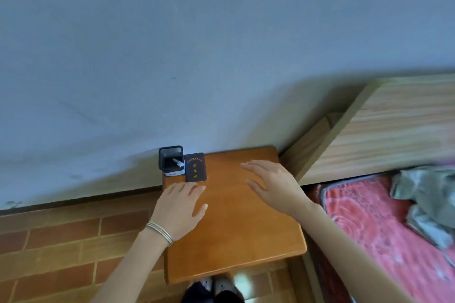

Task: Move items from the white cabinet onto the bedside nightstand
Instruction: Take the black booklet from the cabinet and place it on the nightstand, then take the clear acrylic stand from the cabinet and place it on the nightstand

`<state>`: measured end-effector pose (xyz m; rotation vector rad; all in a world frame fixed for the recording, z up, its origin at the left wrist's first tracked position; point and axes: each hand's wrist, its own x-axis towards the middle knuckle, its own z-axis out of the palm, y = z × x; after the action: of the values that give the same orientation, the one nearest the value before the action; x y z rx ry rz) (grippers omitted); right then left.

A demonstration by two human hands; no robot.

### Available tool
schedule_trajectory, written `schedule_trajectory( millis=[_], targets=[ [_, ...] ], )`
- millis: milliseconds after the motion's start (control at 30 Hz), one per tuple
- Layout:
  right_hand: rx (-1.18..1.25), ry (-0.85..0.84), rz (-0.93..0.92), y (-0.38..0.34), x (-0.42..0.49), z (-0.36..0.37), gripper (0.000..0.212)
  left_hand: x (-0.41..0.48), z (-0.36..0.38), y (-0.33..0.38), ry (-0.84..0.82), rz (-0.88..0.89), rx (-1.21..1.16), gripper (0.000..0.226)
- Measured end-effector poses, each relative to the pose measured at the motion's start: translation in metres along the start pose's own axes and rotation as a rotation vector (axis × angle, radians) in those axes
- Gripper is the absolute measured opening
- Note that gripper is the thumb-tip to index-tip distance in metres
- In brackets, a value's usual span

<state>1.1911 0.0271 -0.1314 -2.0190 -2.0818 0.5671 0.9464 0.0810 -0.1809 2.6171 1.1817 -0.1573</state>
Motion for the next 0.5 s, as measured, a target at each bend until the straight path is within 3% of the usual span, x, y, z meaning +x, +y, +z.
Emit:
schedule_trajectory(
  millis=[67, 200, 333, 500],
  targets=[
    [-0.045, 0.093, 0.009, -0.011, -0.027, -0.031, 0.042, -0.004, -0.037, 0.028, 0.137, 0.096, -0.022, 0.047],
    [-0.129, 0.245, 0.071, -0.032, -0.083, -0.073, 0.047, -0.001, -0.096, 0.079, 0.188, 0.328, -0.024, 0.049],
    [-0.174, 0.396, 0.268, -0.051, -0.141, -0.085, 0.046, 0.006, -0.126, 0.107, 0.149, 0.55, -0.011, 0.053],
    [-0.223, 0.422, 0.576, -0.091, -0.216, -0.069, 0.052, 0.003, -0.146, 0.138, 0.133, 0.908, 0.005, 0.053]
  ],
)
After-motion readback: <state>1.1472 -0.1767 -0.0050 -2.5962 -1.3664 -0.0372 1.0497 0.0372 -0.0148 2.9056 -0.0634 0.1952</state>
